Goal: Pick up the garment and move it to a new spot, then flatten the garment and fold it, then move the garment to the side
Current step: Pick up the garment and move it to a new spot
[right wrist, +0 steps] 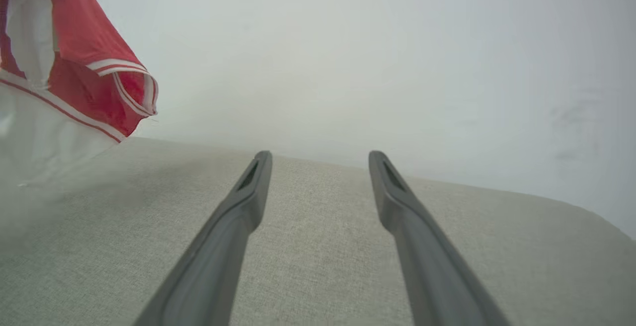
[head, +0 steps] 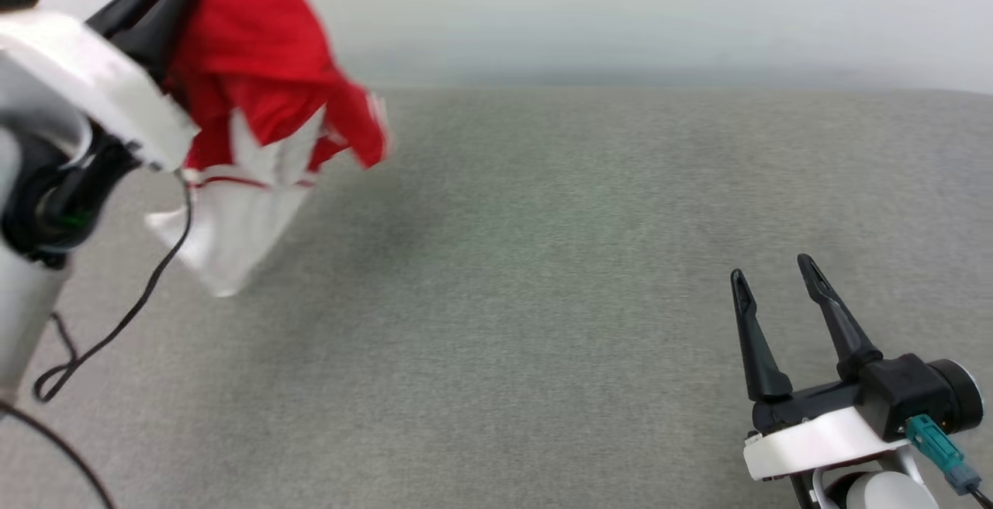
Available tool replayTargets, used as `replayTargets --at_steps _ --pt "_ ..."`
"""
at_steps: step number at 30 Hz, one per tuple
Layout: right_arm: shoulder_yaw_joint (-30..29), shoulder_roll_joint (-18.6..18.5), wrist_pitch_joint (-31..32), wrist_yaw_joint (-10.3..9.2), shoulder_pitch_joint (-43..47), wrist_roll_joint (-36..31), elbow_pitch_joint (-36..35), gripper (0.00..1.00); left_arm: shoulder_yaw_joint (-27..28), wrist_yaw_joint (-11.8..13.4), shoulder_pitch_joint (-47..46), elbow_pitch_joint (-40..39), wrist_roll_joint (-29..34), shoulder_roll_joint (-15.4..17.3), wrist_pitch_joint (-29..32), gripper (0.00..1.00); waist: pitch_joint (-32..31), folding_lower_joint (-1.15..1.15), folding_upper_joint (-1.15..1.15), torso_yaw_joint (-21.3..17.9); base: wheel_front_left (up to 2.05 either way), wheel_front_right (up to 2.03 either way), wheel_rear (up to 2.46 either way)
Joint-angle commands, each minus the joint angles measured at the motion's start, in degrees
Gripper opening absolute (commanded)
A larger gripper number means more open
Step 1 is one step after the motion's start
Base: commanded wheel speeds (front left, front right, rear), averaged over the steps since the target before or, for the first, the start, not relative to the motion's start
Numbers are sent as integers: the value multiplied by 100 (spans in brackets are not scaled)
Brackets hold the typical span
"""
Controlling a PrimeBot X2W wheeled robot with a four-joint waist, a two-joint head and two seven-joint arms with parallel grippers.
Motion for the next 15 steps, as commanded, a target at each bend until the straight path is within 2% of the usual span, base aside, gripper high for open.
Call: replayTargets --at_steps 1,9,15 --pt "2 -3 -10 -4 72 12 3 100 13 53 -135 -79 54 -96 -79 0 -125 2 0 -173 0 0 0" --pt "-215 -2 -10 -4 61 91 -68 100 -197 555 -511 -626 499 -1151 -728 0 -58 2 0 -621 0 0 0" --pt "-369 -1 -10 -4 -18 88 -100 100 -678 848 155 -424 690 -2057 -1346 0 35 2 0 -931 0 0 0"
